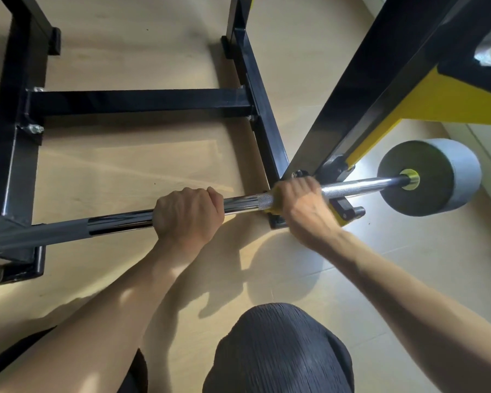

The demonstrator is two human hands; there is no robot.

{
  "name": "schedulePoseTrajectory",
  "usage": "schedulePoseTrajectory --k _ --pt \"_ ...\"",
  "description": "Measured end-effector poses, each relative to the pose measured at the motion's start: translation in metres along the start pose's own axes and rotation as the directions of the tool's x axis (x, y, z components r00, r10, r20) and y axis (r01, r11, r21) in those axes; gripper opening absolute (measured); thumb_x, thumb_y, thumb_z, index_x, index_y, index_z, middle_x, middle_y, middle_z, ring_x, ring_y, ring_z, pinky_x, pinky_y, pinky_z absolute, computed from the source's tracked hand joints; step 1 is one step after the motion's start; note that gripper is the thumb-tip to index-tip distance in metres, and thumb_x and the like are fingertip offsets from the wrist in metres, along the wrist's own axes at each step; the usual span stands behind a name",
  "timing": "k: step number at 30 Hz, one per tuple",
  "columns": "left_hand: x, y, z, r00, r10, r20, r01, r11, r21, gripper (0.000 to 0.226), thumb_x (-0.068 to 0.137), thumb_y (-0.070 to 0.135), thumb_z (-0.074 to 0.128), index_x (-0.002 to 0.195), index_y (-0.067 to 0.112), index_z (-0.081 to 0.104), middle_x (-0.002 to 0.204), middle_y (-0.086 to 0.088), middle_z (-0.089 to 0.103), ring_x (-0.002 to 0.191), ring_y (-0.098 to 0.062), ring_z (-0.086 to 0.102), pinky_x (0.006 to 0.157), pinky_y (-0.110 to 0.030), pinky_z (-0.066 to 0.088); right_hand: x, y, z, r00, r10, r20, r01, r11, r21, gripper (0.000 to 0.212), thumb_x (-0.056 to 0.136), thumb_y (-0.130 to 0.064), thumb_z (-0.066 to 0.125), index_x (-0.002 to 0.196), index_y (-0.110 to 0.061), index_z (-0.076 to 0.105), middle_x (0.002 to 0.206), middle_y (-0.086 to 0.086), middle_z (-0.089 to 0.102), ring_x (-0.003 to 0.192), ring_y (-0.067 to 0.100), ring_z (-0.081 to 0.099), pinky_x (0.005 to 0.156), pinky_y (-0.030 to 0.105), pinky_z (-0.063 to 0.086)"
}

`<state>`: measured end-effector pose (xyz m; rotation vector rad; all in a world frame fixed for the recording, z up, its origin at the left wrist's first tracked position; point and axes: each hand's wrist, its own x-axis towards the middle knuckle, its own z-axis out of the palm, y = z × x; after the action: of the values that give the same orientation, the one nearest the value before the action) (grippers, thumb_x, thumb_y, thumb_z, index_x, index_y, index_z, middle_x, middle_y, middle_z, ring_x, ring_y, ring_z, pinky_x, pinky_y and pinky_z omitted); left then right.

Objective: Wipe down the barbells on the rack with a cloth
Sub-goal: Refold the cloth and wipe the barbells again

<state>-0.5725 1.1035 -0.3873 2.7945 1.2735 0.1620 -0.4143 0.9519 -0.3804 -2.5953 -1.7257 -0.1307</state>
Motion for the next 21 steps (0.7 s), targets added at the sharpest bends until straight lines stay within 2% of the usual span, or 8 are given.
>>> schedulePoseTrajectory --k 5,7,9,11,14,16,19,21 --pt "-0.001 -0.003 -0.001 0.999 0.033 0.006 -0.033 0.999 0.008 0.061 0.097 0.032 0.032 0.047 0.011 0.059 0.044 -0.009 0.054 0.039 -0.028 0.050 0.045 -0.024 0.032 0.010 -0.031 0.002 0.986 -0.166 -0.004 0.165 0.975 0.148 0.040 0.100 -0.034 0.032 0.119 -0.010 0.058 0.107 0.008 0.066 0.098 0.025 0.060 0.095 0.037 0.041" --pt "-0.001 -0.006 0.000 0.998 0.056 -0.024 -0.057 0.998 -0.023 0.060 0.097 0.031 0.034 0.048 0.008 0.062 0.045 -0.012 0.056 0.040 -0.030 0.049 0.048 -0.025 0.027 -0.002 0.006 -0.007 0.981 -0.184 0.062 0.178 0.980 0.087 0.037 0.097 -0.031 0.047 0.126 -0.010 0.055 0.113 0.009 0.064 0.102 0.026 0.059 0.096 0.038 0.041" --pt "-0.001 -0.008 0.004 0.996 0.082 -0.036 -0.083 0.996 -0.025 0.061 0.097 0.031 0.030 0.051 0.007 0.062 0.048 -0.014 0.058 0.042 -0.029 0.044 0.049 -0.027 0.026 -0.012 0.050 -0.015 0.989 -0.081 0.123 0.085 0.996 -0.026 0.048 0.084 -0.014 0.070 0.128 -0.008 0.053 0.112 0.014 0.064 0.101 0.031 0.060 0.093 0.042 0.045" --pt "-0.001 -0.007 0.002 0.997 0.063 -0.045 -0.064 0.997 -0.031 0.063 0.093 0.032 0.025 0.046 0.007 0.059 0.043 -0.014 0.055 0.037 -0.029 0.044 0.048 -0.025 0.024 -0.020 0.069 -0.015 0.986 0.019 0.166 -0.002 0.995 -0.102 0.055 0.076 -0.005 0.076 0.126 -0.004 0.054 0.108 0.018 0.064 0.097 0.034 0.060 0.088 0.043 0.049" --pt "0.001 -0.001 0.005 0.996 0.006 -0.084 -0.009 0.999 -0.034 0.058 0.089 0.029 0.032 0.041 0.007 0.057 0.039 -0.013 0.052 0.035 -0.030 0.050 0.047 -0.023 0.025 -0.017 0.058 -0.011 0.992 0.032 0.120 -0.008 0.981 -0.193 0.033 0.081 -0.003 0.054 0.114 0.000 0.057 0.098 0.019 0.062 0.088 0.034 0.057 0.082 0.043 0.048" --pt "0.001 0.000 0.006 0.998 -0.009 -0.061 0.007 1.000 -0.029 0.057 0.089 0.028 0.033 0.043 0.006 0.060 0.042 -0.013 0.054 0.037 -0.030 0.051 0.048 -0.024 0.026 -0.008 0.041 -0.011 0.996 0.021 0.091 -0.007 0.989 -0.150 0.025 0.083 -0.005 0.048 0.106 -0.003 0.058 0.094 0.018 0.061 0.085 0.033 0.056 0.081 0.042 0.045" --pt "0.001 0.004 0.006 0.999 -0.021 -0.047 0.019 0.999 -0.051 0.057 0.090 0.028 0.032 0.046 0.005 0.060 0.044 -0.013 0.055 0.040 -0.029 0.048 0.049 -0.026 0.029 0.010 0.005 -0.002 0.997 -0.051 0.052 0.048 0.998 0.048 0.015 0.087 -0.017 0.064 0.100 -0.010 0.062 0.090 0.010 0.065 0.083 0.027 0.060 0.077 0.035 0.044" --pt "0.000 0.004 0.007 0.998 -0.008 -0.060 0.005 0.999 -0.052 0.059 0.091 0.029 0.031 0.047 0.005 0.061 0.045 -0.014 0.056 0.041 -0.030 0.051 0.049 -0.026 0.030 0.022 -0.021 0.008 0.993 -0.121 -0.012 0.122 0.988 0.094 0.019 0.077 -0.018 0.077 0.090 -0.013 0.064 0.080 0.005 0.066 0.070 0.025 0.062 0.065 0.029 0.042"
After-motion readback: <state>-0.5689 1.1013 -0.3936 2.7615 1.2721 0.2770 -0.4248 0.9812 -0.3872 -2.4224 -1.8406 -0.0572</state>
